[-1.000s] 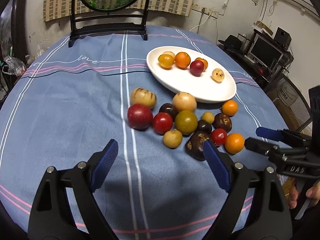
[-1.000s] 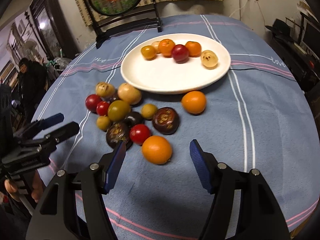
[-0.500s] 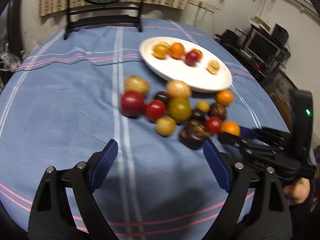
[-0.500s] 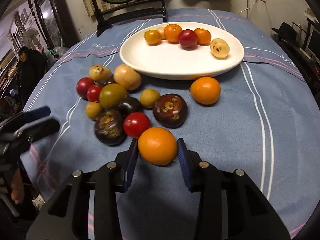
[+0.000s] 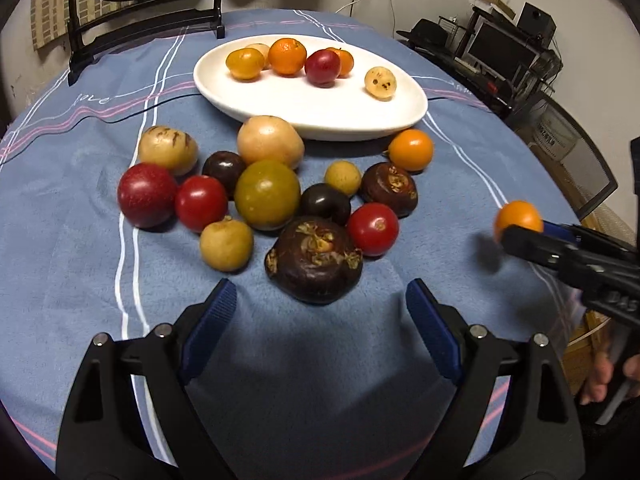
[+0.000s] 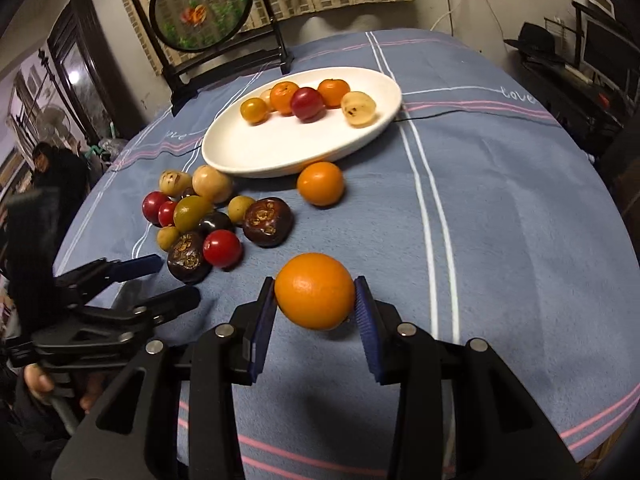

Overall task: Organize fruits
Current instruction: 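Grasp the dark purple plum with the left tool while the right tool grasps an orange, then place the dark plum and orange on the plate, opening both tools, then grasp a red apple with the left tool while the right tool grasps a red tomato, then carry the red apple and tomato onto the plate and open both tools, then grasp a small yellow plum with the left tool while the right tool grasps a dark plum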

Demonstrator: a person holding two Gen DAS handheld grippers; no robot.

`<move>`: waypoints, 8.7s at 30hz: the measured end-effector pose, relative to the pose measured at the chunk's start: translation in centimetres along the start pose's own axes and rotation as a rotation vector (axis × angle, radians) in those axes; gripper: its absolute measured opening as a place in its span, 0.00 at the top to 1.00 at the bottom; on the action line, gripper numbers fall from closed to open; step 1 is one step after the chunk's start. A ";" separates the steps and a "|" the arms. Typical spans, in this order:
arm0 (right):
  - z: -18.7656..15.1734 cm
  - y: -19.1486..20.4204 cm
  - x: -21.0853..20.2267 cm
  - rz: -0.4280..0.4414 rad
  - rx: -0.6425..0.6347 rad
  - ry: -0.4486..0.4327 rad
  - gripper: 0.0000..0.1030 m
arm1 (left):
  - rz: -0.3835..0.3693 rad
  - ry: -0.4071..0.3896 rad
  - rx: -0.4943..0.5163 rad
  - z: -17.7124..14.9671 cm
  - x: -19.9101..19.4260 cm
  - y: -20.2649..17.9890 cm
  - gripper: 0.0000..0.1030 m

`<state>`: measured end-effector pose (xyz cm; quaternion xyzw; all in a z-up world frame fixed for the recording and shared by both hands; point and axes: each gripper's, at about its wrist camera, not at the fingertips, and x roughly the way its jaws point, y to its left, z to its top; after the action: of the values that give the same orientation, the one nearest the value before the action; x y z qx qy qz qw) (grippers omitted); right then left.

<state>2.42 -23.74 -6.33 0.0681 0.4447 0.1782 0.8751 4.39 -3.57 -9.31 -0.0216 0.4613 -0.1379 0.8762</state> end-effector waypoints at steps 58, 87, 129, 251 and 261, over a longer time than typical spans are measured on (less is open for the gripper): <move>15.7 3.8 9.2 -0.108 -0.230 0.032 0.61 | 0.026 -0.045 0.018 17.5 3.5 5.3 0.53; 5.9 2.1 -0.2 -0.104 -0.045 -0.057 0.41 | 0.057 -0.193 -0.063 4.5 -5.9 4.7 0.16; 1.7 6.5 6.2 0.107 -0.058 0.104 0.70 | 0.073 -0.029 -0.076 4.2 1.0 11.1 0.44; 2.3 4.5 1.8 0.046 -0.062 -0.004 0.72 | 0.036 -0.042 -0.039 1.3 -0.2 4.1 0.41; 1.9 3.9 1.4 0.069 -0.046 -0.006 0.72 | 0.020 -0.061 -0.072 1.1 -0.7 5.0 0.73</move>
<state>3.71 -19.48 -5.17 0.0637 0.4351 0.2182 0.8712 6.03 1.28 -8.91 -0.0526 0.4394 -0.1116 0.8898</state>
